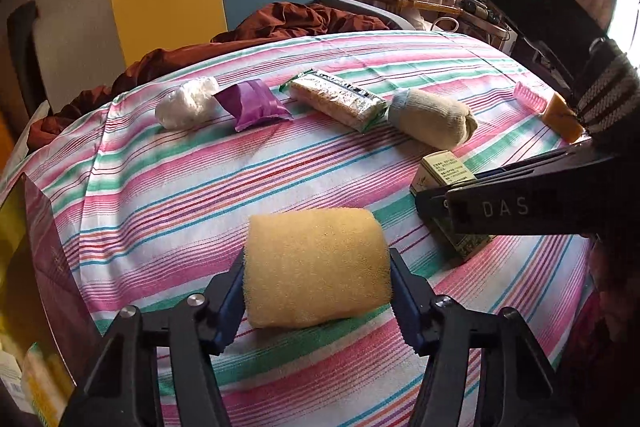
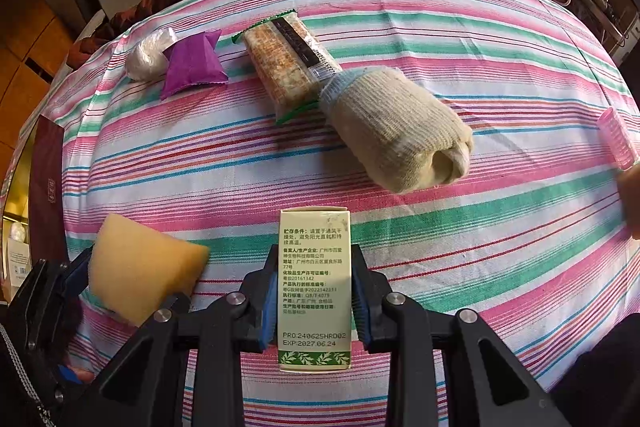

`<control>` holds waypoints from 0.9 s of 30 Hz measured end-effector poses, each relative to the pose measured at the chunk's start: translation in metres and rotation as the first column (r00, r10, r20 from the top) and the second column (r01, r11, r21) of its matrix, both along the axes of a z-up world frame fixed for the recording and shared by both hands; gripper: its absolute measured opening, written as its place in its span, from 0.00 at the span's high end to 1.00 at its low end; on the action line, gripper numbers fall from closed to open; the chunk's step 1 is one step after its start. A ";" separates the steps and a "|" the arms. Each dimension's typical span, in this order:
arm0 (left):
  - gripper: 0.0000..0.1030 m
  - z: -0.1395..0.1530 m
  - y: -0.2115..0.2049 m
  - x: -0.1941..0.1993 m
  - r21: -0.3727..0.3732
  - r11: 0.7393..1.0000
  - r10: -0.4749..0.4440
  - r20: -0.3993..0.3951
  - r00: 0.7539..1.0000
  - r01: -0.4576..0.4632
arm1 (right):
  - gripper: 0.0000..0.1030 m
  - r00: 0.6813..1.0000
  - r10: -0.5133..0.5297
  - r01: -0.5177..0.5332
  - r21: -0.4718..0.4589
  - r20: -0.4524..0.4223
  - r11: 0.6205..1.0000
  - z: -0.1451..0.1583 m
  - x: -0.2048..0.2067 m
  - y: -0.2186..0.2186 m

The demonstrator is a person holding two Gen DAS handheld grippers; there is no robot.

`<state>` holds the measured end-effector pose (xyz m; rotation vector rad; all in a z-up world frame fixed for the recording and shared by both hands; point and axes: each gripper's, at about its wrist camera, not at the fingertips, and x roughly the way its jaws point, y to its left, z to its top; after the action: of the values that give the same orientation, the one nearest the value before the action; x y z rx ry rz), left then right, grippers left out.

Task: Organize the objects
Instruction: 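Lift the sponge with the left gripper and carry it toward the tray while the right holds the box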

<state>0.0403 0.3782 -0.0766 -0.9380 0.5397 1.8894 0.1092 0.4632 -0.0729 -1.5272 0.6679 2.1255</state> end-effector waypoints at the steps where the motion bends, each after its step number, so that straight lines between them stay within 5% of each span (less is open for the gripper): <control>1: 0.40 0.000 -0.002 0.000 0.006 1.000 -0.001 -0.002 1.000 0.001 | 0.71 1.000 0.000 0.000 -0.001 -0.001 1.000 0.000 0.000 0.000; 18: 0.41 0.069 -0.081 0.008 0.151 0.982 0.125 -0.088 0.988 -0.111 | 0.71 0.992 0.125 -0.125 -0.010 -0.034 0.992 0.004 -0.018 -0.017; 27: 0.40 0.086 -0.128 -0.020 0.168 0.959 0.247 -0.092 0.965 -0.230 | 0.70 0.989 0.149 -0.149 0.021 -0.009 0.989 0.003 -0.006 -0.021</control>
<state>0.0202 0.2500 0.0095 -0.8265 0.3490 2.1786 0.1034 0.4424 -0.0696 -1.6015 0.5490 2.2435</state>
